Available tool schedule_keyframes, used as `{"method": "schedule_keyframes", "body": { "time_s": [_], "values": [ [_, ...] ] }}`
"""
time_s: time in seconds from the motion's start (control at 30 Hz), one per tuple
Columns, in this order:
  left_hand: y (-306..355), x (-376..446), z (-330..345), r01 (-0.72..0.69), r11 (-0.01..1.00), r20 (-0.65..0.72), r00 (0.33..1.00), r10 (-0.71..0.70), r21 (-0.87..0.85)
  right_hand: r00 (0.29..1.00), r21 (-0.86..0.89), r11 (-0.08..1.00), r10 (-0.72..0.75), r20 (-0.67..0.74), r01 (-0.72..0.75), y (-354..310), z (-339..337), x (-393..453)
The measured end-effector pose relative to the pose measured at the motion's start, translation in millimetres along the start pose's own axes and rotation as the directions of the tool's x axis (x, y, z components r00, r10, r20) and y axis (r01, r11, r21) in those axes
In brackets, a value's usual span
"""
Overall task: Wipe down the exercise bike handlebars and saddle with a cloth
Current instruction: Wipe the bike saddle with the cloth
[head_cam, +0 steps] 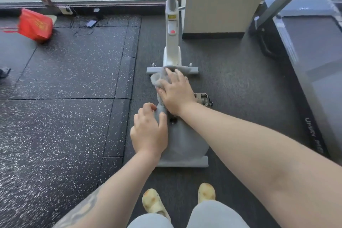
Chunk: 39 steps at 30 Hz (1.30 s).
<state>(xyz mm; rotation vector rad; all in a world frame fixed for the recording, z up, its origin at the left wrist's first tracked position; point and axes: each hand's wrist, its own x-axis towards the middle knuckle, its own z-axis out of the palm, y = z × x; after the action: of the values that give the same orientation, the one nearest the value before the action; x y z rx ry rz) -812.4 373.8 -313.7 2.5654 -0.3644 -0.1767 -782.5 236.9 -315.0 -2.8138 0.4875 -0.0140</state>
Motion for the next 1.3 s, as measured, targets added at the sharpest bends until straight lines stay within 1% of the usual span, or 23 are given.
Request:
{"method": "schedule_keyframes", "body": {
  "time_s": [0.03, 0.07, 0.1, 0.17, 0.27, 0.33, 0.37, 0.47, 0.57, 0.6, 0.63, 0.73, 0.77, 0.83, 0.9, 0.97, 1.03, 1.1, 1.13, 1.17, 1.23, 1.3],
  "values": [
    [0, 0, 0, 0.003, 1.000, -0.005, 1.000, -0.003, -0.019, 0.995, -0.087, 0.992, -0.086, 0.059, 0.091, 0, -2, 1],
    [0, 0, -1, 0.011, 0.999, -0.012, 1.000, -0.011, -0.046, 0.981, -0.138, 0.977, -0.146, 0.126, 0.163, -1, -5, -1],
    [0, 0, -1, 0.027, 0.997, -0.024, 0.999, -0.029, -0.078, 0.966, -0.163, 0.964, -0.182, 0.181, 0.212, -3, -8, -5],
    [-2, -2, 0, 0.089, 0.984, -0.054, 0.994, -0.099, -0.154, 0.947, -0.174, 0.947, -0.230, 0.224, 0.271, -10, -10, -20],
    [-4, -4, -4, 0.182, 0.926, -0.118, 0.965, -0.232, -0.330, 0.937, -0.118, 0.943, -0.284, 0.205, 0.312, -22, -8, -57],
    [-5, -8, -7, 0.203, 0.887, -0.131, 0.951, -0.279, -0.415, 0.929, -0.078, 0.938, -0.320, 0.189, 0.339, -23, -5, -82],
    [-6, -11, -8, 0.194, 0.884, -0.126, 0.955, -0.270, -0.425, 0.926, -0.069, 0.935, -0.331, 0.179, 0.347, -22, -2, -94],
    [-9, -24, -5, 0.111, 0.903, -0.116, 0.978, -0.174, -0.415, 0.926, -0.053, 0.932, -0.348, 0.143, 0.358, -9, 3, -128],
    [-11, -25, -3, 0.070, 0.934, -0.093, 0.990, -0.109, -0.351, 0.933, -0.105, 0.927, -0.359, 0.031, 0.360, 8, 10, -152],
    [-12, -24, -2, 0.057, 0.949, -0.086, 0.992, -0.088, -0.311, 0.940, -0.105, 0.936, -0.340, -0.013, 0.337, 11, 13, -154],
    [-13, -23, -2, 0.041, 0.960, -0.078, 0.995, -0.065, -0.276, 0.956, -0.077, 0.954, -0.292, -0.037, 0.289, 11, 15, -154],
    [-13, -23, -1, 0.010, 0.978, -0.061, 0.998, -0.023, -0.210, 0.998, 0.022, 0.999, -0.042, -0.049, 0.043, 3, 11, -135],
    [-13, -22, 0, 0.017, 0.981, -0.056, 0.998, -0.028, -0.193, 0.999, 0.045, 0.998, 0.037, -0.013, -0.036, 0, 9, -123],
    [-13, -20, 0, 0.026, 0.986, -0.051, 0.998, -0.035, -0.165, 0.986, 0.088, 0.984, 0.150, 0.074, -0.156, -4, 3, -100],
    [-13, -20, 0, 0.021, 0.989, -0.047, 0.998, -0.028, -0.146, 0.968, 0.137, 0.960, 0.231, 0.096, -0.242, -8, -2, -84],
    [-12, -20, 0, 0.032, 0.989, -0.042, 0.998, -0.039, -0.147, 0.962, 0.148, 0.952, 0.259, 0.089, -0.270, -12, -3, -81],
    [-13, -21, 1, 0.033, 0.988, -0.041, 0.998, -0.039, -0.154, 0.969, 0.102, 0.964, 0.239, 0.061, -0.245, -14, 0, -93],
    [-13, -20, 1, 0.041, 0.986, -0.048, 0.998, -0.050, -0.161, 0.979, 0.028, 0.981, 0.194, -0.070, -0.192, -12, 6, -122],
    [-13, -20, 1, 0.045, 0.985, -0.053, 0.997, -0.055, -0.165, 0.976, 0.032, 0.985, 0.173, -0.129, -0.170, -11, 10, -141],
    [-14, -21, 2, 0.047, 0.984, -0.058, 0.997, -0.058, -0.173, 0.973, 0.071, 0.987, 0.152, -0.171, -0.142, -9, 15, -159],
    [-15, -22, 4, 0.050, 0.979, -0.078, 0.995, -0.067, -0.198, 0.978, 0.186, 0.979, 0.119, -0.171, -0.087, -3, 26, -181],
    [-12, -22, 4, 0.070, 0.973, -0.097, 0.991, -0.093, -0.219, 0.968, 0.245, 0.964, 0.152, -0.201, -0.101, 0, 30, -179]
  ]
}}
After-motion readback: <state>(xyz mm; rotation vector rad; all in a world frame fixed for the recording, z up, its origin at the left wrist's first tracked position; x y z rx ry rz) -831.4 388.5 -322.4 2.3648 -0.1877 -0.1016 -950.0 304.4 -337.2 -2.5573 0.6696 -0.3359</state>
